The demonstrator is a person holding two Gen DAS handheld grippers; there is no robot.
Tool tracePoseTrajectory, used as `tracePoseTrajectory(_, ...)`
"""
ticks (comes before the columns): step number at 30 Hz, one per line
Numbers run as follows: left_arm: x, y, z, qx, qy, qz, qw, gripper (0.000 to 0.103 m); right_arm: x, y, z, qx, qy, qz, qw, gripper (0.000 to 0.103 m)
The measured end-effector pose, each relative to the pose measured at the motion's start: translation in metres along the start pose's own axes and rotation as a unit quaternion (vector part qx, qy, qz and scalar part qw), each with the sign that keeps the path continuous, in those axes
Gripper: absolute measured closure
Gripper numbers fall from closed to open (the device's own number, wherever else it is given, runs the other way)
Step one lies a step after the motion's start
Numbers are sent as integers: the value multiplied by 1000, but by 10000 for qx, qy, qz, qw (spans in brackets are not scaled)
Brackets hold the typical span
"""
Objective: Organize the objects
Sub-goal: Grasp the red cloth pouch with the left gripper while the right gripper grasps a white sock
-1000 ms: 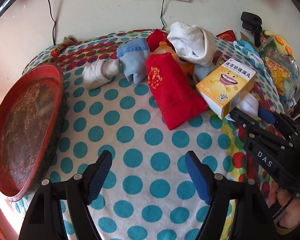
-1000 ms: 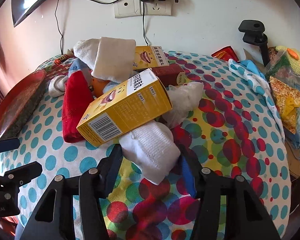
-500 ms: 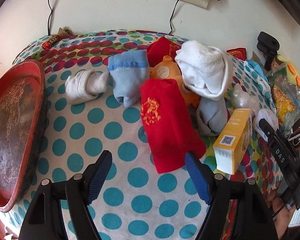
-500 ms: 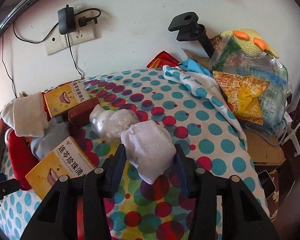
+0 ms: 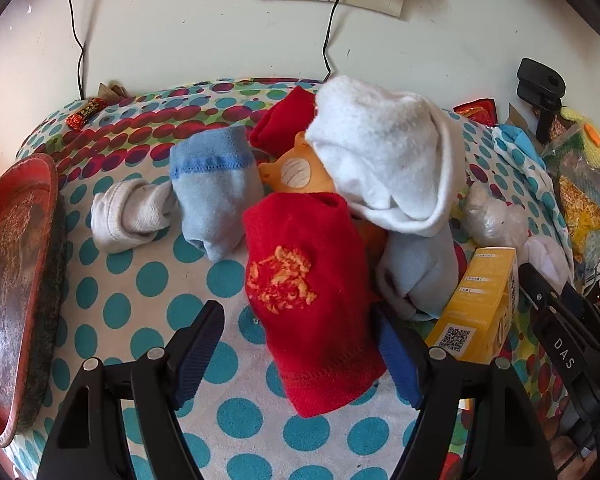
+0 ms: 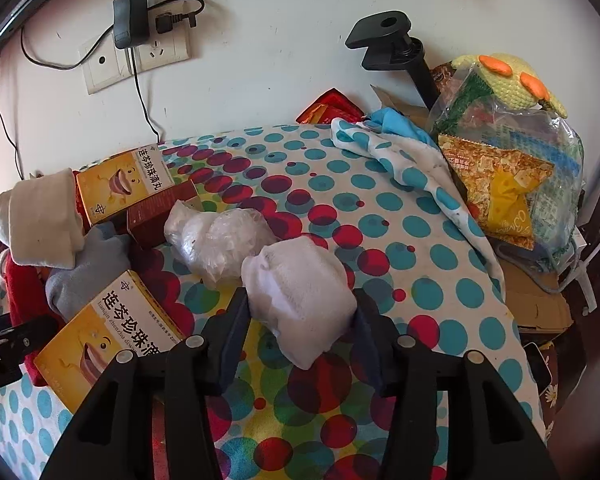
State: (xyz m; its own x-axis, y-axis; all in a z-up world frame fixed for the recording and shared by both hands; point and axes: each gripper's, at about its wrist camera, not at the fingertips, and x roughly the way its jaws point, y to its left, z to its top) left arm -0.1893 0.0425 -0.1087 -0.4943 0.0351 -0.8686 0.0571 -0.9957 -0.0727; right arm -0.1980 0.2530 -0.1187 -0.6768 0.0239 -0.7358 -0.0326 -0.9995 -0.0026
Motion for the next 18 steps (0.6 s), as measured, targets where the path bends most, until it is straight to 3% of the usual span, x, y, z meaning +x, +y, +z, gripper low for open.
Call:
tracePoseTrajectory(1,0,-1,-1,50,-20,-52,10000,32,2,0,0,-3,71,5,10000,54)
tracePoseTrajectory(2,-2,-2,-1,117,-29,-179,9998,48,4,0,0,0,131,2,9999,54)
tracePoseTrajectory(3,-2,-4,0,156,-8,-273,9995,57,7,0,0,0,192,6,9998,54)
tracePoseTrajectory(6,-8,-12,-2,398,-68,-153,9991,64,10,-2,-1,51,289,31,9996,54)
tracePoseTrajectory(18,-33,-10,-26,910,-251,21,9955,69,8,0,1,-2,265,-74,9996,58)
